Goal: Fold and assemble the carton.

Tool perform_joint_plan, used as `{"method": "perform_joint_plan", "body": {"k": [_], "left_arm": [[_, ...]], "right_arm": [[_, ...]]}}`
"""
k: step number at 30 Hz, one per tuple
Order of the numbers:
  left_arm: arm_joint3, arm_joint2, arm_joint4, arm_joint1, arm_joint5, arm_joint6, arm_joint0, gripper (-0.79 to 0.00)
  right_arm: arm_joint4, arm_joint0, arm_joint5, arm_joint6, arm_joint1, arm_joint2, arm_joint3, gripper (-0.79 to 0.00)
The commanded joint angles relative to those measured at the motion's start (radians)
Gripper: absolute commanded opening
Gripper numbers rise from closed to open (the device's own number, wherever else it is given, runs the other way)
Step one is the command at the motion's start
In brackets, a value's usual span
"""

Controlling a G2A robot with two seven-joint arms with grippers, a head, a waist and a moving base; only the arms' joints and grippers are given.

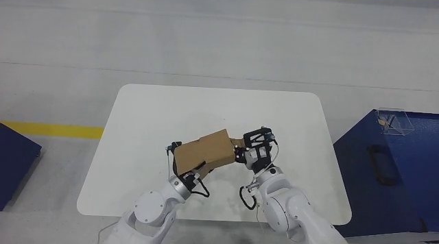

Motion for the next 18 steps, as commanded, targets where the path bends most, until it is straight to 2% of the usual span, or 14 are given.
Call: {"method": "perform_joint_plan", "body": {"k": [1,5,10,15,18], "left_arm": [[0.004,0.002,0.007,-0.001,0.002,0.002,-0.005,-0.785],[0.004,0.002,0.007,-0.001,0.002,0.002,-0.005,-0.785],[0.004,0.002,0.007,-0.001,0.002,0.002,-0.005,-0.785],[0.004,0.002,0.007,-0.001,0.002,0.002,-0.005,-0.785],[0.004,0.002,0.007,-0.001,0.002,0.002,-0.005,-0.785]], "right_arm": [[0.018,-0.006,-0.004,-0.007,-0.001,0.018,-0.016,0.000],[0.128,-0.045,-0.061,-0.004,0.004,0.096,-0.079,0.000],[0.192,-0.107,-0.088,-0.003,0.015,0.225,-0.123,0.000],[0.281,-0.121,-0.093,0.072,0.019,0.322,-0.066,0.000],[0.304,-0.107,-0.110,0.129,0.019,0.324,0.000,0.000]]}}
